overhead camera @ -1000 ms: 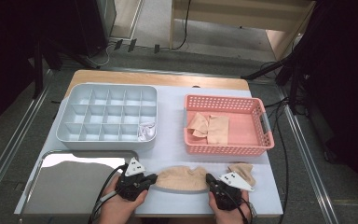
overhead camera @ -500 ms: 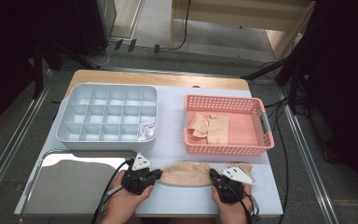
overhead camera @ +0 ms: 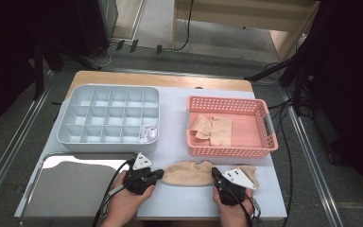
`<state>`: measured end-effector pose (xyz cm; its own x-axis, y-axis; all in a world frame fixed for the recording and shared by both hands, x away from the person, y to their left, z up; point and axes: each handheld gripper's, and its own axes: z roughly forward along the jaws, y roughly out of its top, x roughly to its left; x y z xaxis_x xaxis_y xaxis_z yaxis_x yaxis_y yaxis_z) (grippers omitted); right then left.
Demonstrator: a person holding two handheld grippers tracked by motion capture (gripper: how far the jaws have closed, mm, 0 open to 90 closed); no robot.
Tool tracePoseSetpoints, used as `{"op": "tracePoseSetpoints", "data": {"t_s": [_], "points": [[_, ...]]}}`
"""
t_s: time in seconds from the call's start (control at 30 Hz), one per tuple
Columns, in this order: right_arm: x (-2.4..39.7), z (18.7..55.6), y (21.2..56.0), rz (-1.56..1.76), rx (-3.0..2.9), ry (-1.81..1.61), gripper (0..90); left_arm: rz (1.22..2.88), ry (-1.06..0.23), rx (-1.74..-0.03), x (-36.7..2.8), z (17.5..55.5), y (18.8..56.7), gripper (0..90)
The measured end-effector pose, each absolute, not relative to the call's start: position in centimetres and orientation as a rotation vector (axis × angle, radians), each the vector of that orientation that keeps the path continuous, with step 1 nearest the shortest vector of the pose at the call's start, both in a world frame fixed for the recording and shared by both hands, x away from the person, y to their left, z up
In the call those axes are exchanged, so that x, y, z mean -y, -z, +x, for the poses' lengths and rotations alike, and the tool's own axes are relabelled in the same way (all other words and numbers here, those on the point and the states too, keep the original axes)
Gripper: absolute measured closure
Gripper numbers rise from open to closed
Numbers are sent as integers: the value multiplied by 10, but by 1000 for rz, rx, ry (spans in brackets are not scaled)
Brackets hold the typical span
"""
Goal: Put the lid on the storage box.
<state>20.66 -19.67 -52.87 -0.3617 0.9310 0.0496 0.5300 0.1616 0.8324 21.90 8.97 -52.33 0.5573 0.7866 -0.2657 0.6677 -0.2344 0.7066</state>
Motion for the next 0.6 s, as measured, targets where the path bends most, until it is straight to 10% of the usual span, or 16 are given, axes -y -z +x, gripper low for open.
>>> {"op": "tracePoseSetpoints", "data": {"t_s": [0.6], "points": [[287,178,492,1532,-1716,-1307,648,1795,-210,-1092,-111,202,512,461]]}}
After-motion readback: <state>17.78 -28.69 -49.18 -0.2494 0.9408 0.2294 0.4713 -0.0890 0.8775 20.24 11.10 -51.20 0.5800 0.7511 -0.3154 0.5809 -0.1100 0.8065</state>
